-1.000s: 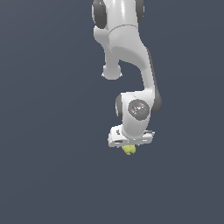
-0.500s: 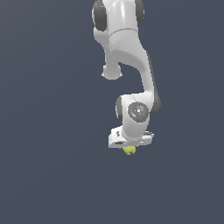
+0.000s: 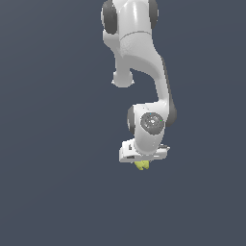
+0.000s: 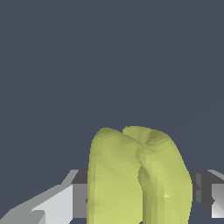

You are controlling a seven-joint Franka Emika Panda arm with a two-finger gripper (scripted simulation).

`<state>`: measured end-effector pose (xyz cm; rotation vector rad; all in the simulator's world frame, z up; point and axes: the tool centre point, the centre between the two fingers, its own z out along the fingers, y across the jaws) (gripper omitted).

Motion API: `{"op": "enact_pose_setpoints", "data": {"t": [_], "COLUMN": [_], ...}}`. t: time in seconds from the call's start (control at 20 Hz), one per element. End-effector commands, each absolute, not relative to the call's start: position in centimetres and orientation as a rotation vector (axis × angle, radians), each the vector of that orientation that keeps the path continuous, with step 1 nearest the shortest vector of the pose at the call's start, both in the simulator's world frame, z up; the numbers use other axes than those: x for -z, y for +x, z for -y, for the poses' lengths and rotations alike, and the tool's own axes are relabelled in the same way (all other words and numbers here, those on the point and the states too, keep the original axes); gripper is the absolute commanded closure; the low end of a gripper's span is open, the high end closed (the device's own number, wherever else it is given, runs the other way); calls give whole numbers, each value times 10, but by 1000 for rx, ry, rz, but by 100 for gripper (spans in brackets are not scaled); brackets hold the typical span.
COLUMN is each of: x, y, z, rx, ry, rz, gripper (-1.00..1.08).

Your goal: Pick up the object and move it to a goal position.

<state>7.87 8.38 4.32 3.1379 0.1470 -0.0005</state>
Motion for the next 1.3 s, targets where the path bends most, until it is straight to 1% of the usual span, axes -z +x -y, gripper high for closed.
{"op": "enact_pose_setpoints", "data": {"t": [0.0, 0.25, 0.75, 1.25], "x": [-44, -47, -55, -58], "y": [80, 86, 105, 112], "z": [-88, -106, -159, -176], "rx": [0, 0, 0, 0], "ry": [3138, 3138, 3138, 3138], "rz": [-148, -148, -147, -147], "gripper": [108, 108, 108, 108]}}
